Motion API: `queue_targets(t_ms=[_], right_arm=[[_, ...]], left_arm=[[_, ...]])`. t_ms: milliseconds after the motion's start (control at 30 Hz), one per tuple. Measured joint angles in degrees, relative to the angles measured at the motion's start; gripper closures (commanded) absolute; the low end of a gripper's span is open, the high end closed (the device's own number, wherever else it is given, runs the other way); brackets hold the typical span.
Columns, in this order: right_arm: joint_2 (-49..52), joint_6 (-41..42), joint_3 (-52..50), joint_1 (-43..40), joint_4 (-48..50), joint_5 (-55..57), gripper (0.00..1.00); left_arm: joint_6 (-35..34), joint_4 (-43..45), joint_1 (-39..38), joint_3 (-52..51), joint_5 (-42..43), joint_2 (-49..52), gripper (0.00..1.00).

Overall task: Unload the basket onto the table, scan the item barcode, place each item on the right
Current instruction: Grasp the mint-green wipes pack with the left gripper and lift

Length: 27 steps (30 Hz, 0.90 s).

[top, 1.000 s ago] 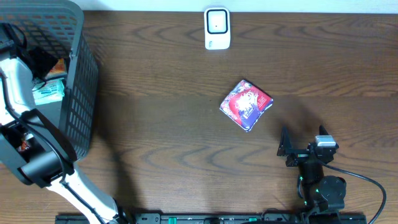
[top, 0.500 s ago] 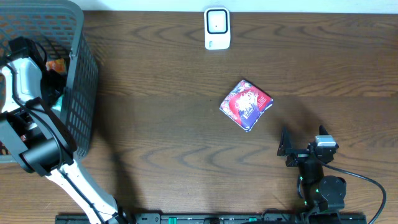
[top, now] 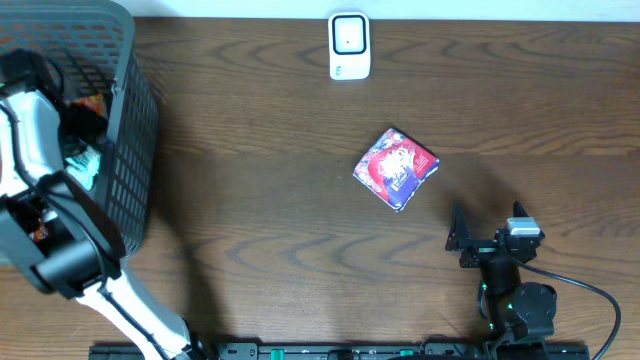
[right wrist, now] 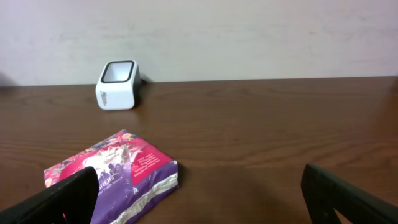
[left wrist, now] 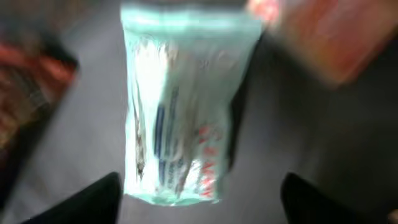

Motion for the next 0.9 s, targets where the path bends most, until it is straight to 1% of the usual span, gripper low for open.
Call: queue_targets(t_ms=[133, 333, 367, 400, 533, 567, 600, 633, 667, 900], right_arm=[[0.0, 0.0, 0.0, 0.0, 0.0, 0.0, 0.01], [0.0, 0.0, 0.0, 0.0, 0.0, 0.0, 0.01], [0.0, 0.0, 0.0, 0.0, 0.0, 0.0, 0.01], [0.0, 0.0, 0.0, 0.0, 0.0, 0.0, 0.01], [0.0, 0.0, 0.0, 0.0, 0.0, 0.0, 0.01], [0.0, 0.0, 0.0, 0.0, 0.0, 0.0, 0.01], [0.0, 0.0, 0.0, 0.0, 0.0, 0.0, 0.01], [0.0, 0.0, 0.0, 0.0, 0.0, 0.0, 0.01], [0.0, 0.0, 0.0, 0.0, 0.0, 0.0, 0.01], [0.0, 0.0, 0.0, 0.0, 0.0, 0.0, 0.01]], left_arm=[[0.0, 2.9, 0.0, 0.0, -0.2, -1.2, 0.13], [0.0, 3.7, 0.0, 0.0, -0.2, 2.0, 0.13], [0.0, 3.7, 0.0, 0.0, -0.2, 2.9, 0.14], [0.0, 3.7, 0.0, 0.0, -0.2, 3.8, 0.17], [0.0, 3.0, 0.0, 0.0, -1.0, 7.2, 0.54], [0.1, 2.6, 0.1, 0.0, -1.3, 7.5, 0.60], [0.0, 2.3, 0.1, 0.0, -1.7, 7.5, 0.72], [0.0, 2.1, 0.2, 0.0, -1.8, 7.5, 0.87], [0.3, 1.8, 0.2, 0.0, -2.0, 7.5, 0.93], [0.6, -1.1, 0.1, 0.1, -1.5, 6.1, 0.92]])
